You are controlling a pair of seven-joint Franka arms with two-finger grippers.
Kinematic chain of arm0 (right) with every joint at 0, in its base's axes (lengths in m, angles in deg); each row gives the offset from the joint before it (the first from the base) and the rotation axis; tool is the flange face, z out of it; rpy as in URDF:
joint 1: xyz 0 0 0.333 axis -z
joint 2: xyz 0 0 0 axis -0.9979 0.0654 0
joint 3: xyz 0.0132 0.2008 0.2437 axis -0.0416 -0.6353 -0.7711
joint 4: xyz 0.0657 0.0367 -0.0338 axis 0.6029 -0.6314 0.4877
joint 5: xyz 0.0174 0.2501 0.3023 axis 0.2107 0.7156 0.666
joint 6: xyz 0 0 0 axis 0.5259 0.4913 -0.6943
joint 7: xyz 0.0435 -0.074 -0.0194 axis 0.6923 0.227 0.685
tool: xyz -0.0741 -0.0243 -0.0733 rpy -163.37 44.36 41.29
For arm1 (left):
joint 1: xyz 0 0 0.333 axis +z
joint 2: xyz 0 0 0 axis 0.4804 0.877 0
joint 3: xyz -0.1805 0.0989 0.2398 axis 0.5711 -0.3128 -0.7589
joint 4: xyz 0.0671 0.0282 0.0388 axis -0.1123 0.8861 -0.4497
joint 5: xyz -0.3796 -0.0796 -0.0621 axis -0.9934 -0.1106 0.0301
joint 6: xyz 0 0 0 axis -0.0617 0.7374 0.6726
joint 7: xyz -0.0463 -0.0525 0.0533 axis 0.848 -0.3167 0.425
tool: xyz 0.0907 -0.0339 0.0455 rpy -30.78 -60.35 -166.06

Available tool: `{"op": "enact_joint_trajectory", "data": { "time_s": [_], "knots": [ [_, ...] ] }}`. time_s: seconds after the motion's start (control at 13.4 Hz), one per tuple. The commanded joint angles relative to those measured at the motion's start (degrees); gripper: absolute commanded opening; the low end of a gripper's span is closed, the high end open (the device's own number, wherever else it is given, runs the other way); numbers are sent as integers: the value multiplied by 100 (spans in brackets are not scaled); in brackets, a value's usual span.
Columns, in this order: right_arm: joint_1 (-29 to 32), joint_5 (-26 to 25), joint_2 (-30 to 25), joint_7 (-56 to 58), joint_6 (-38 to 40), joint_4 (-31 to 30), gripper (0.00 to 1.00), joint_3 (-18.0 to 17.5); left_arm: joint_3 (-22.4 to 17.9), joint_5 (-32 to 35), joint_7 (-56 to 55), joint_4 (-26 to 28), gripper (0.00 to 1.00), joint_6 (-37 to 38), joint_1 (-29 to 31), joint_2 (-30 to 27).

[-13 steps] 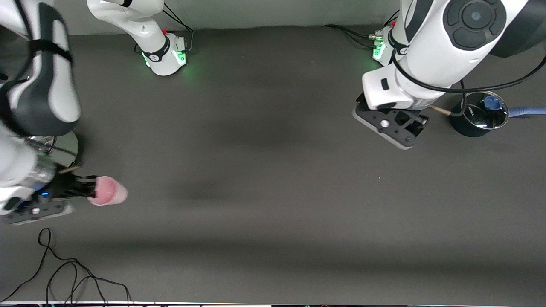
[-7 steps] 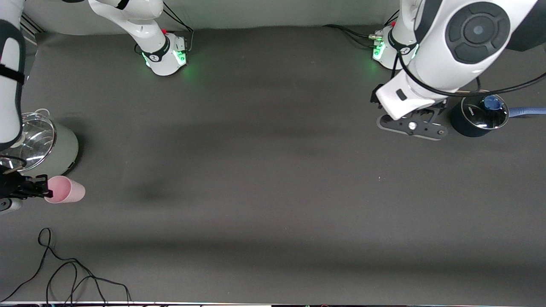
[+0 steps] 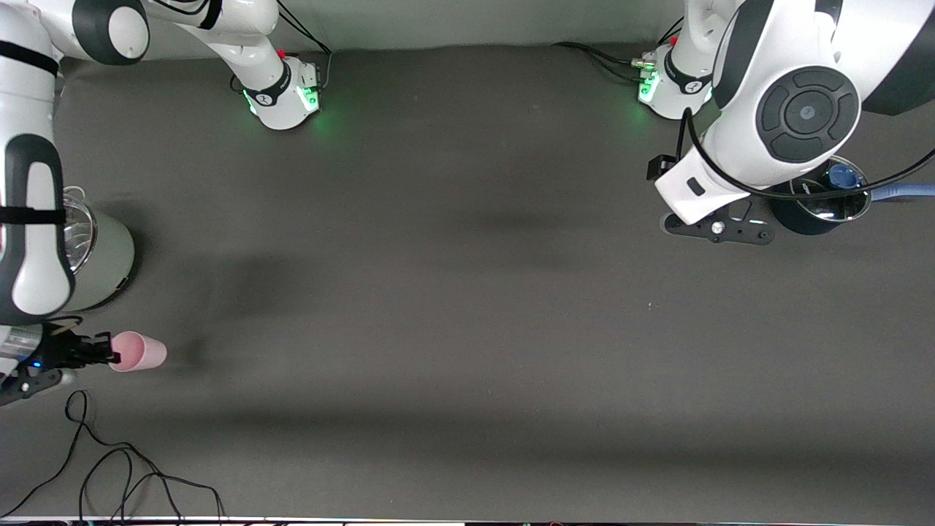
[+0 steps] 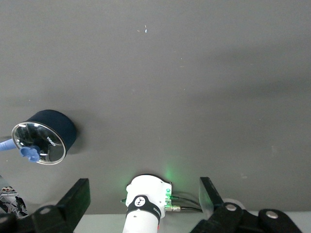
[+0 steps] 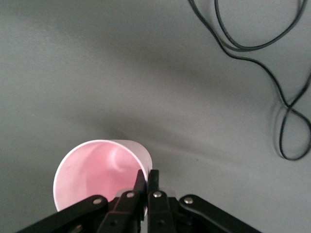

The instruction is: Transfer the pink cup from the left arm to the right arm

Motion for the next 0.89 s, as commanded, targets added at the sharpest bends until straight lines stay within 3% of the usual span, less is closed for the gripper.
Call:
{"op": "enact_joint_trajectory", "data": {
  "time_s": [0.0, 0.15, 0.37, 0.45, 0.52, 0.59, 0.67, 0.82],
  "knots": [
    [19, 166, 262, 181, -208, 167, 0, -7, -15, 83, -139, 14, 100, 123, -53, -52],
    [54, 174, 412, 181, -358, 167, 0, -7, 89, 91, -156, 32, 100, 149, 52, -43],
    [89, 174, 553, 102, -377, 194, 0, -7, 1711, 144, -305, -12, 100, 158, 1647, -183],
    [80, 174, 545, 76, -368, 194, 33, -7, 2082, 257, -323, -21, 100, 150, 2026, -245],
    [80, 174, 519, 67, -359, 202, 91, -7, 2460, 337, -315, -55, 100, 149, 2430, -245],
    [80, 174, 475, 58, -333, 202, 100, -16, 2951, 355, -323, -82, 100, 158, 2939, -254],
    [72, 174, 431, 32, -306, 211, 100, -16, 3486, 364, -332, -91, 100, 167, 3518, -280],
    [37, 166, 194, -126, 17, 246, 100, -7, 4043, 582, -332, -91, 100, 141, 4128, -359]
  ]
}}
